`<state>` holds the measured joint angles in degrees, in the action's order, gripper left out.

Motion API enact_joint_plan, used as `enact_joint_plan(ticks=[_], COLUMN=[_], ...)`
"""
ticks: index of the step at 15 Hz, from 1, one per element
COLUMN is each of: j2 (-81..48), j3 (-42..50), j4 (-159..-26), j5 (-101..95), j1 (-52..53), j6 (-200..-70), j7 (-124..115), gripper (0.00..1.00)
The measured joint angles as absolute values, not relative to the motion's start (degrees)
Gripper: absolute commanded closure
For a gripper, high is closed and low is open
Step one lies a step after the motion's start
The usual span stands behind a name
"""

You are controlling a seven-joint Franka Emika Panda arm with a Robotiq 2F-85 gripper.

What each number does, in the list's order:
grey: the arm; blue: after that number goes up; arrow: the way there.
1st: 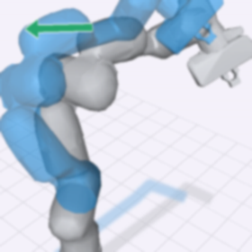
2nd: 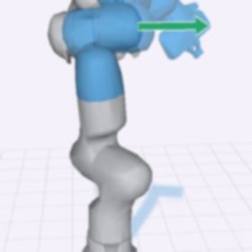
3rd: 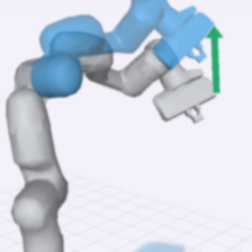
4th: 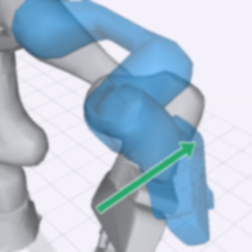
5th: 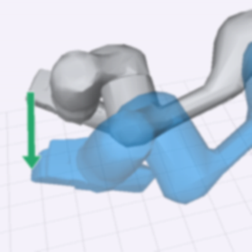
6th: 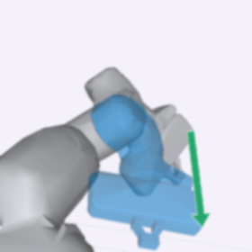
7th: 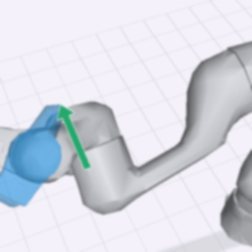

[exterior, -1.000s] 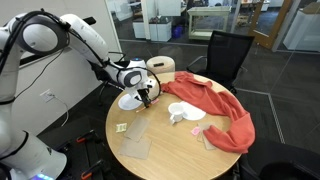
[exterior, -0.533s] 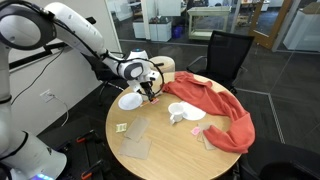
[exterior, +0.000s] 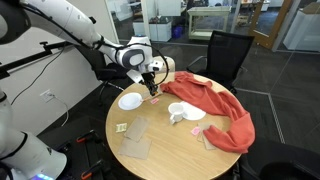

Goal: Put the yellow sharpie in the mug

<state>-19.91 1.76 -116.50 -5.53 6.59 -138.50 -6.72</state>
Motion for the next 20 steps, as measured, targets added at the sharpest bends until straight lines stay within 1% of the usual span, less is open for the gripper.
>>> enact_joint_plan(ticks=[7, 8, 15, 16, 20], j2=[-14.76, -14.22, -14.55, -14.56, -14.59], j3=[0.63, 0.56, 0.53, 0.53, 0.69], j4=[-116.09, -116.09, -116.12, -116.12, -116.12], j5=[-5.25, -5.23, -5.29, -5.29, -8.15], j1=[3.52, 3.23, 3.07, 3.07, 3.32], j6=[-133.54, -133.33, -133.33, -133.33, -133.36], j7=[1.58, 2.78, 3.02, 3.02, -1.02], gripper=[0.96, 0.84, 0.84, 0.96, 0.96])
